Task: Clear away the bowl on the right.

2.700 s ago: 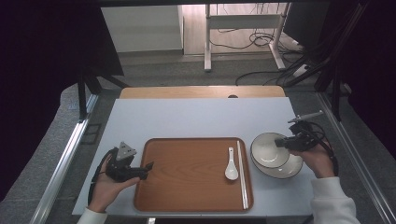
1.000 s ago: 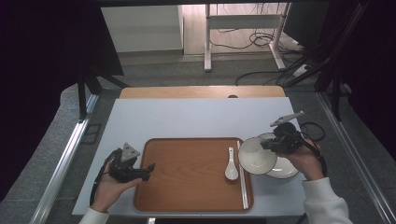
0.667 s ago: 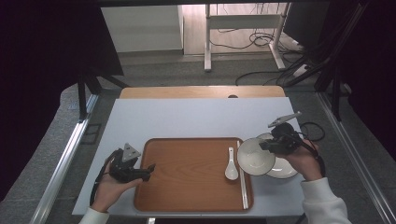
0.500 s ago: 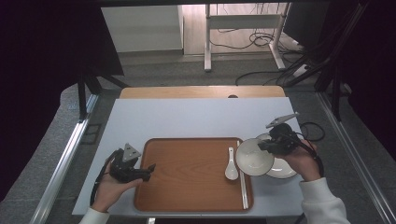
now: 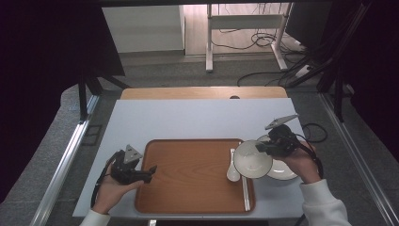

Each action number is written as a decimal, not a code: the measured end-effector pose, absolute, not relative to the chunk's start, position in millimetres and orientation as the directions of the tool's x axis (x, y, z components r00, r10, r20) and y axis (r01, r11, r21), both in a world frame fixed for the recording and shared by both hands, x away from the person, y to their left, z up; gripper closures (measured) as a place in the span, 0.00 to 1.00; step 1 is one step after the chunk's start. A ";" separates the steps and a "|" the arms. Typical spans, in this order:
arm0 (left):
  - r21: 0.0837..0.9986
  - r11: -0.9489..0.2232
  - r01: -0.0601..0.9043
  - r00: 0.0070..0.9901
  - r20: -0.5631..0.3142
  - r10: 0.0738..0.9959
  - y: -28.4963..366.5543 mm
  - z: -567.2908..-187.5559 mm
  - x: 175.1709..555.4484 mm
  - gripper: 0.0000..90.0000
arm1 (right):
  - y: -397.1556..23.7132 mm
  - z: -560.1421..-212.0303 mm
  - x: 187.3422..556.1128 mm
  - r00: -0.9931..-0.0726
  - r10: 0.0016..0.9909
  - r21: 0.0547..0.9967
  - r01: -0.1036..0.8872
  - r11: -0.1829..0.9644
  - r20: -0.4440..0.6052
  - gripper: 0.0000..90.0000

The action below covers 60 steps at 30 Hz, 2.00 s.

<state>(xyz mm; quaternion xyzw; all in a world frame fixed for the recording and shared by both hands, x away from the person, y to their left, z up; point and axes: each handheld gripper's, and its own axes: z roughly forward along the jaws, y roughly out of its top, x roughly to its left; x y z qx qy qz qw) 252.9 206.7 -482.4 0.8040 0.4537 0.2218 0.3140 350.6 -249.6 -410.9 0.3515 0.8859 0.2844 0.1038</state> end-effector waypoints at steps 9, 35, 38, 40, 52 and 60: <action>0.707 -0.391 0.589 0.490 0.073 0.869 206.0 -481.8 252.7 0.18 | -238.8 -407.3 348.0 -0.748 0.663 0.600 0.546 0.585 0.034 0.91; 0.716 -0.381 0.585 0.486 0.067 0.872 206.9 -479.5 252.0 0.18 | -183.2 -416.3 349.5 -0.806 0.590 0.600 0.492 0.631 0.041 0.91; 0.720 -0.374 0.584 0.483 0.062 0.873 206.9 -479.1 251.9 0.18 | -172.7 -417.7 350.9 -0.812 0.581 0.602 0.486 0.633 0.045 0.91; 0.721 -0.372 0.585 0.483 0.059 0.874 207.2 -478.9 251.8 0.18 | -165.4 -418.9 351.8 -0.819 0.572 0.603 0.480 0.638 0.047 0.91; 0.720 -0.373 0.585 0.484 0.060 0.873 209.3 -478.4 251.7 0.18 | -146.5 -438.2 367.9 -0.812 0.580 0.581 0.504 0.639 0.065 0.91; 0.722 -0.366 0.587 0.480 0.054 0.876 208.9 -479.5 252.1 0.18 | -138.6 -460.9 382.3 -0.799 0.596 0.552 0.535 0.640 0.083 0.91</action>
